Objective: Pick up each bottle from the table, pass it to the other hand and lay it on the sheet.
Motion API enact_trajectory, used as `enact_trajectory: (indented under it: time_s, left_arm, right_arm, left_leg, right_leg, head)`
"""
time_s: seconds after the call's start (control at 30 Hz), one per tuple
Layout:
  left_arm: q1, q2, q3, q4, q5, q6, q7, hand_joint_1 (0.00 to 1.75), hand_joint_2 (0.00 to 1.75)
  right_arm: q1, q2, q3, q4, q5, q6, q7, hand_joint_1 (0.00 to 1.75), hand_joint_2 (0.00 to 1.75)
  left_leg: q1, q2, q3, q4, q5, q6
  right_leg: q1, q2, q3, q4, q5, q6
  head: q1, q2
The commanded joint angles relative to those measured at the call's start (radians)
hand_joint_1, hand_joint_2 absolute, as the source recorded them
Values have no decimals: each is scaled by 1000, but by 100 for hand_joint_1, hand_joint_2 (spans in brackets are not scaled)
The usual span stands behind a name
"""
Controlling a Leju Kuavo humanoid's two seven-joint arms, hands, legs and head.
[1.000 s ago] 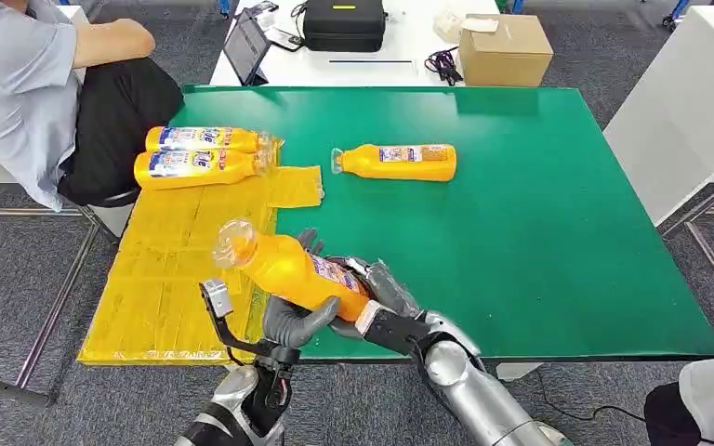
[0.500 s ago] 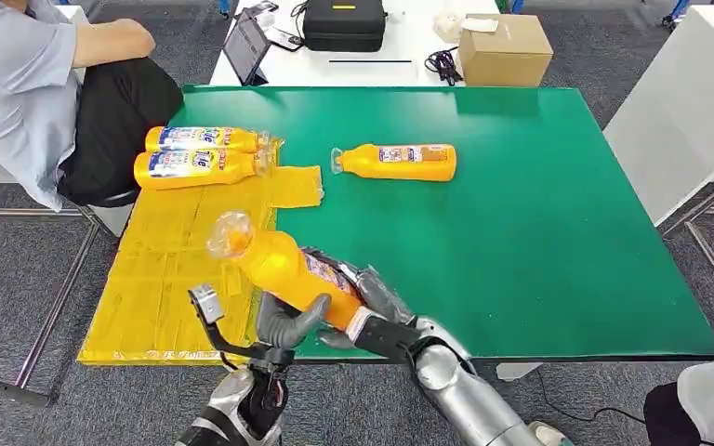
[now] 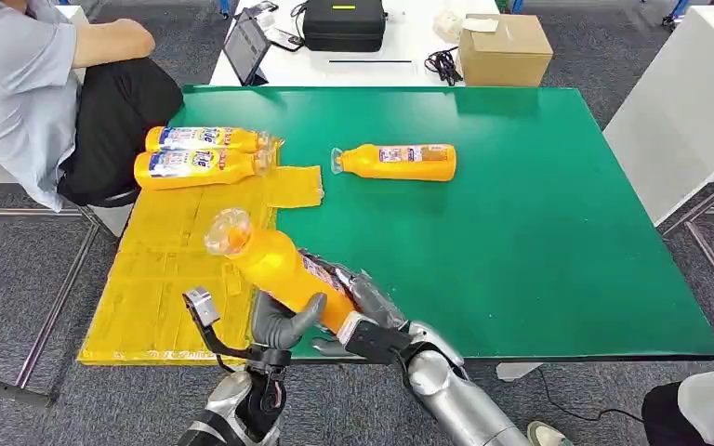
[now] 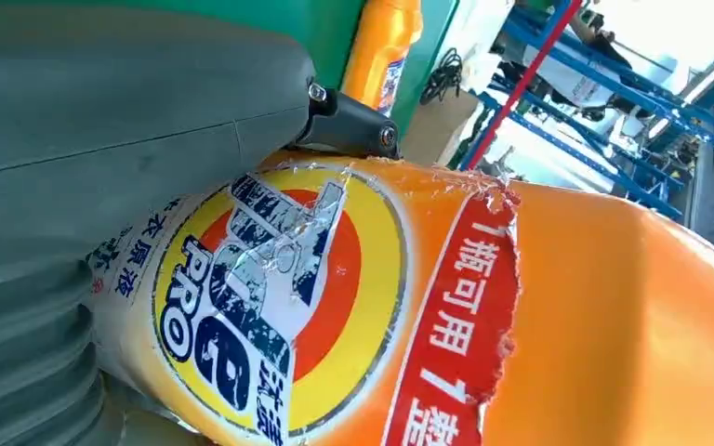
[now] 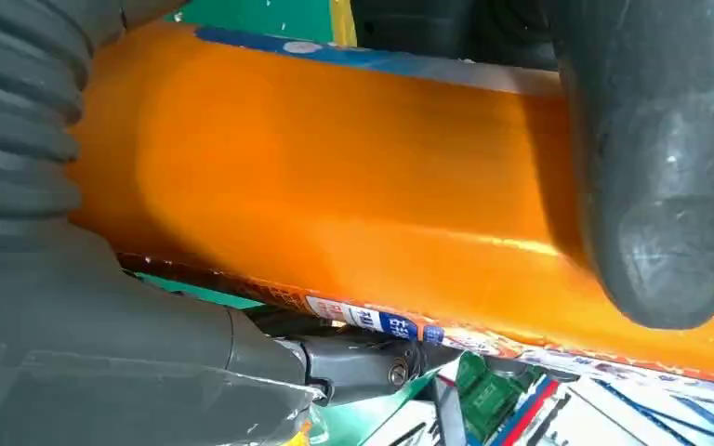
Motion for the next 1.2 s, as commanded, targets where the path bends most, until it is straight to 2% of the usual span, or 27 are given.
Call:
enact_trajectory:
  time_s: [0.03,0.13,0.2,0.3,0.33,0.43,0.5,0.73,0.83,0.87,0.9,1.13,1.17,1.2]
  left_arm:
    - [-44,36,28,-21,-44,87,-18,175,175]
    - [-32,52,52,-36,-121,183,-38,175,175]
    - [-25,60,88,-39,-201,307,-44,175,175]
    - [-27,61,156,-39,-187,329,-7,175,175]
    - [-43,63,172,-11,-221,385,3,175,175]
    - [-71,61,213,49,-230,409,15,175,175]
    - [-88,70,224,84,-269,477,10,175,175]
    - [-108,111,303,71,-270,508,10,175,175]
    - [-122,140,255,96,-467,654,-5,175,175]
    - [-138,162,214,140,-609,741,6,175,175]
    - [-146,158,269,173,-839,751,45,175,175]
    - [-145,158,269,174,-840,751,44,175,175]
    - [-147,146,328,176,-1068,751,79,175,175]
    - [-148,145,331,187,-1136,751,90,175,175]
  right_arm:
    - [-5,-4,1,86,5,-33,-1,0,175]
    - [34,-16,-22,64,18,-77,-16,0,175]
    - [79,-26,-35,22,32,-108,-24,0,175]
    - [122,-28,-48,-18,32,-114,-24,0,175]
    - [131,-25,-53,-23,35,-126,-24,0,175]
    - [138,-21,-65,-34,33,-138,-26,0,175]
    - [144,-25,-84,-48,26,-149,-24,0,175]
    - [171,-61,-181,-99,0,-156,-20,0,175]
    - [181,-56,-210,-104,9,-139,-29,0,175]
    - [185,-53,-214,-106,15,-129,-35,0,175]
    - [185,-47,-219,-103,22,-117,-42,0,175]
    - [184,-45,-218,-103,22,-117,-42,0,175]
    - [178,-44,-215,-97,27,-107,-46,0,175]
    - [175,-42,-217,-93,28,-103,-49,0,175]
  left_leg:
    - [2,1,4,0,-2,-2]
    - [2,0,4,-1,-1,-2]
    - [2,0,5,-1,-1,-2]
    - [2,-1,4,-1,-1,-2]
    - [2,-1,5,-1,-1,-2]
    - [2,-1,6,0,-2,-3]
    - [2,1,4,0,-2,-2]
    - [2,0,3,0,-1,-2]
    - [2,0,3,0,-2,-2]
    - [1,0,2,0,-1,-2]
    - [1,0,4,-1,-1,-2]
    - [1,1,3,0,-1,-2]
    - [1,2,2,0,-1,-2]
    - [1,2,2,0,-1,-2]
  right_leg:
    - [2,0,5,-1,-1,-3]
    - [2,-1,4,-1,-1,-2]
    - [2,-1,6,-2,-1,-3]
    - [2,-2,5,-2,-1,-2]
    - [2,-2,6,-2,-2,-3]
    - [2,-2,7,-1,-2,-4]
    - [2,1,4,0,-1,-3]
    - [2,-1,4,-1,-1,-3]
    - [2,0,4,0,-2,-3]
    - [1,0,2,0,-1,-2]
    - [2,-1,4,0,-2,-3]
    - [2,1,3,0,-1,-3]
    - [1,1,2,-1,-1,-2]
    - [1,1,1,0,0,-2]
  head:
    - [0,0]
    - [0,0]
    - [0,0]
    - [0,0]
    - [0,0]
    - [0,0]
    - [0,0]
    - [0,0]
    - [0,0]
    - [0,0]
    - [0,0]
    - [1,0]
    - [0,0]
    - [0,0]
